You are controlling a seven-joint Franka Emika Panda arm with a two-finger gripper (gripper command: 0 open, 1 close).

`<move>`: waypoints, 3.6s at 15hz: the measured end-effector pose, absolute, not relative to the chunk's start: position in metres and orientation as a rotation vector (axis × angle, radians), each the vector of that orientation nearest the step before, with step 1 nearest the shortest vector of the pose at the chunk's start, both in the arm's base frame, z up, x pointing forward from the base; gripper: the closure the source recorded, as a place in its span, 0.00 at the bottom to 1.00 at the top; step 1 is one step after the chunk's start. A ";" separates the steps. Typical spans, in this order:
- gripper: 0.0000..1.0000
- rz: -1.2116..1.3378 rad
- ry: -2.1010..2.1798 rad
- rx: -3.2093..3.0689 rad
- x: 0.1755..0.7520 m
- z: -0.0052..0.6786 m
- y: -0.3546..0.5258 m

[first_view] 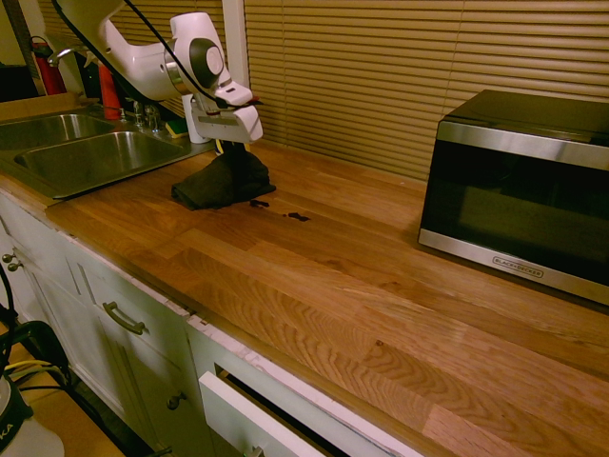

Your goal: Clear the spill

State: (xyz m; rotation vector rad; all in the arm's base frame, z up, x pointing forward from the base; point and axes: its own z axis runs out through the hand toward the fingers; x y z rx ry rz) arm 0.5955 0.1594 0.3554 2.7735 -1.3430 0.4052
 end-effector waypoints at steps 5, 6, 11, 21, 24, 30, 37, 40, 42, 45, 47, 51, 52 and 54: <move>1.00 0.393 -1.410 2.739 0.595 0.354 0.111; 1.00 0.387 -1.427 2.730 0.594 0.355 0.098; 1.00 0.366 -1.519 2.670 0.578 0.358 0.018; 1.00 0.320 -1.684 2.616 0.563 0.355 -0.104; 1.00 0.322 -1.635 2.651 0.566 0.355 -0.082; 1.00 0.319 -1.495 2.754 0.572 0.356 0.012; 1.00 0.312 -1.342 2.831 0.562 0.357 0.128; 1.00 0.317 -1.290 2.850 0.563 0.355 0.167; 1.00 0.319 -1.256 2.861 0.564 0.356 0.194; 1.00 0.318 -1.220 2.869 0.565 0.352 0.225; 1.00 0.322 -1.200 2.873 0.565 0.352 0.247; 1.00 0.327 -1.161 2.893 0.558 0.353 0.303; 1.00 0.328 -1.155 2.901 0.556 0.353 0.315; 1.00 0.331 -1.143 2.904 0.553 0.352 0.334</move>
